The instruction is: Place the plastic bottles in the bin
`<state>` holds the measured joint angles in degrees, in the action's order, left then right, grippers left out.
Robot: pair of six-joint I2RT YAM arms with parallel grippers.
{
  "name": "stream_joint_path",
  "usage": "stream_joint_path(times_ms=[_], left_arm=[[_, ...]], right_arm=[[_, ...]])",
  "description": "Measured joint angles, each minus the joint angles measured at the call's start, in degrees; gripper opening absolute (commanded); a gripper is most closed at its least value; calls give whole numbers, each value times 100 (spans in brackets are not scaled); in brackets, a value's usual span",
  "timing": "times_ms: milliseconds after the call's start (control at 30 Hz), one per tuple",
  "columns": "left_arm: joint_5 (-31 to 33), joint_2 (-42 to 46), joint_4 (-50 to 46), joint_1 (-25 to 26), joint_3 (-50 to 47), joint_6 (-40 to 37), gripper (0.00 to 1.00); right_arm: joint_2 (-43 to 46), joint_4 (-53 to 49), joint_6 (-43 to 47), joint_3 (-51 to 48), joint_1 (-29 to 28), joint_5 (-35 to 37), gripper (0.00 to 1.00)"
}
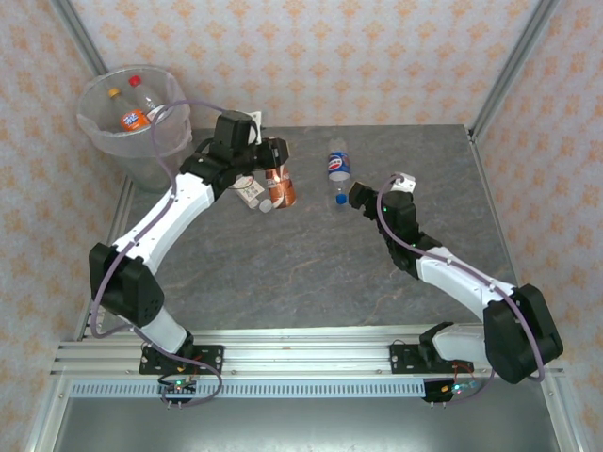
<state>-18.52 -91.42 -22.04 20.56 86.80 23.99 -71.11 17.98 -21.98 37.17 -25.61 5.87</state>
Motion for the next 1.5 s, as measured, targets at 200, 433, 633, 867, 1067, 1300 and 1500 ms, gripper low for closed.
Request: stream_joint_path(times_ms=[200, 433, 633, 867, 1067, 1300, 1500], left_arm=[[531, 291, -205, -101, -79, -160, 0], [1375, 470, -750, -149, 216, -557, 0], [2090, 603, -925, -160, 586, -929, 0], [2302, 671, -935, -608, 866, -1165, 0], [2334, 470, -973, -1147, 1526, -1272, 0], [2586, -87, -986, -1436, 2282, -1596, 0], [3012, -907, -1012, -1663, 3233, -2035, 0]], right_arm=[[-107, -192, -319, 0, 138, 79, 99], [-197, -369, -446, 24, 219, -85, 99], [-234, -393, -505, 39, 219, -181, 99], [-234, -446, -514, 44, 219, -245, 99], [-234, -518, -529, 44, 219, -245, 99], [-234, -560, -549, 44, 221, -247, 99], [-223, -649, -549, 44, 247, -267, 99]])
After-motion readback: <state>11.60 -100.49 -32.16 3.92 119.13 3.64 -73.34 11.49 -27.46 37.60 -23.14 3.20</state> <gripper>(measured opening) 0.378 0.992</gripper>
